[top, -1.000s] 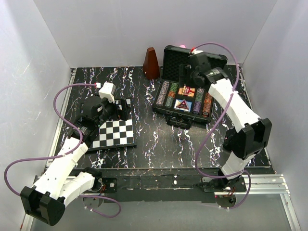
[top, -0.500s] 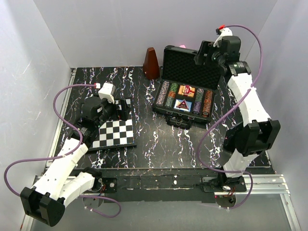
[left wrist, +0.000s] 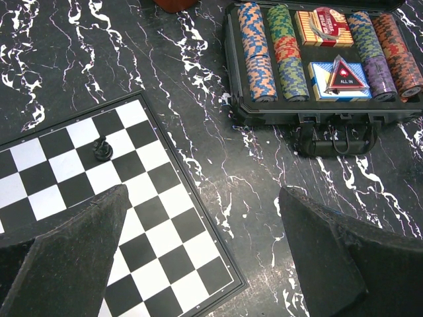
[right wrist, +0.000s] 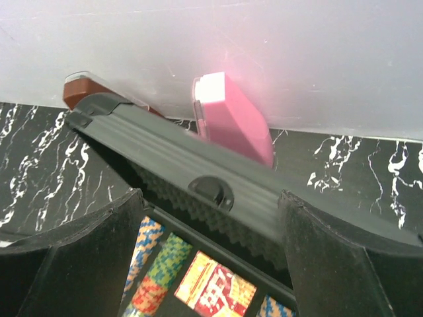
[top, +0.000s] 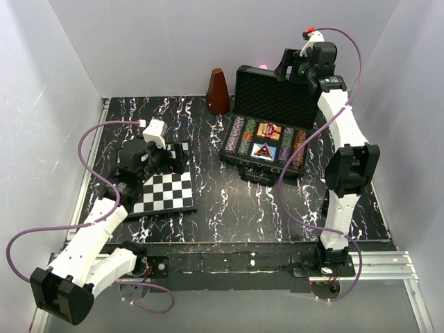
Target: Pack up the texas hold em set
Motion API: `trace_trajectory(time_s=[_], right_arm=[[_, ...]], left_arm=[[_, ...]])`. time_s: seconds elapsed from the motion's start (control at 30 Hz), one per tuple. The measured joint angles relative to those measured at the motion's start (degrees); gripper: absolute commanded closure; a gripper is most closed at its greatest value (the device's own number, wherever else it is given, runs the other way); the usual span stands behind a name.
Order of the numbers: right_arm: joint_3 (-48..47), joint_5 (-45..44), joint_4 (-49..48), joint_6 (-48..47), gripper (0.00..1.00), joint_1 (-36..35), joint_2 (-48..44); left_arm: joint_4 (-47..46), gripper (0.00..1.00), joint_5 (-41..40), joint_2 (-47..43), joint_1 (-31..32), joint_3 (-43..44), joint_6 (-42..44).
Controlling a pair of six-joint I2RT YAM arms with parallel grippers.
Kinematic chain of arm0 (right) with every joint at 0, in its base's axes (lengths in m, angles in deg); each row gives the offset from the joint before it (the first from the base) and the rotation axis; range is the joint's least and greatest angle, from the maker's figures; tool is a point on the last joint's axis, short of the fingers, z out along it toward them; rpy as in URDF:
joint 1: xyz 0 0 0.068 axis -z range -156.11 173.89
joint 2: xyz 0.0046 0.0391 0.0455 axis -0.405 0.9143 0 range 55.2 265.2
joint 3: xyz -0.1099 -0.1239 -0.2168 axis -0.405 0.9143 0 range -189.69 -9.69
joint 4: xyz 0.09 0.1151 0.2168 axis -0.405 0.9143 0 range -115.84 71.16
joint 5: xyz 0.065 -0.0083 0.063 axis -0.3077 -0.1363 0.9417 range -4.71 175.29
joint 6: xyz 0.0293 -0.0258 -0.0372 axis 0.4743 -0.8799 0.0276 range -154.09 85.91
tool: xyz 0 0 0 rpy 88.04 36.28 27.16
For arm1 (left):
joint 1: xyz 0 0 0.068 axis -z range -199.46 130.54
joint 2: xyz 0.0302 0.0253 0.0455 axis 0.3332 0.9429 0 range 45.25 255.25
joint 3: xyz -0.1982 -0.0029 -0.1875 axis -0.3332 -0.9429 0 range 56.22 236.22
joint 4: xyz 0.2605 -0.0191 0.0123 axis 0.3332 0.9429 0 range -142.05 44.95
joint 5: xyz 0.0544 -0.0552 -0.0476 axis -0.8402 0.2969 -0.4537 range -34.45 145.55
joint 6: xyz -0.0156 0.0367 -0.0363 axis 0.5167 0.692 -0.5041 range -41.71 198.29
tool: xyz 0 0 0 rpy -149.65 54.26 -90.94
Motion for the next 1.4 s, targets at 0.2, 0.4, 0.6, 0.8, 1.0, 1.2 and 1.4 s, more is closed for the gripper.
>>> trace_trajectory(time_s=[0.2, 0.4, 0.6, 0.8, 1.0, 1.2, 1.4], right_arm=[[-5.55, 1.29, -0.68, -1.97, 0.12, 0.42, 6.4], [-8.37, 7.39, -0.22, -2.91, 0.12, 0.83, 7.87], [-12.04, 15.13, 0.66, -2.91, 0.13, 0.85, 10.51], [-11.74, 20.48, -0.11, -3.52, 0.15, 0.92, 11.21], [-4.59, 24.22, -4.81, -4.09, 0.16, 1.33, 7.43], [5.22, 27.8, -7.65, -3.17, 0.18, 1.27, 0.74], [12.48, 28.96, -8.04, -2.49, 0.21, 0.66, -4.83]], left_arm=[[0.0, 0.02, 0.0, 0.02, 0.0, -0.02, 0.17], [0.02, 0.02, 0.02, 0.02, 0.0, -0.02, 0.2], [0.02, 0.02, 0.02, 0.04, 0.0, -0.02, 0.2], [0.02, 0.02, 0.02, 0.17, 0.0, -0.02, 0.2], [0.02, 0.02, 0.02, 0.17, 0.0, -0.02, 0.2], [0.02, 0.02, 0.02, 0.17, 0.0, -0.02, 0.2], [0.02, 0.02, 0.04, 0.17, 0.0, 0.0, 0.17]])
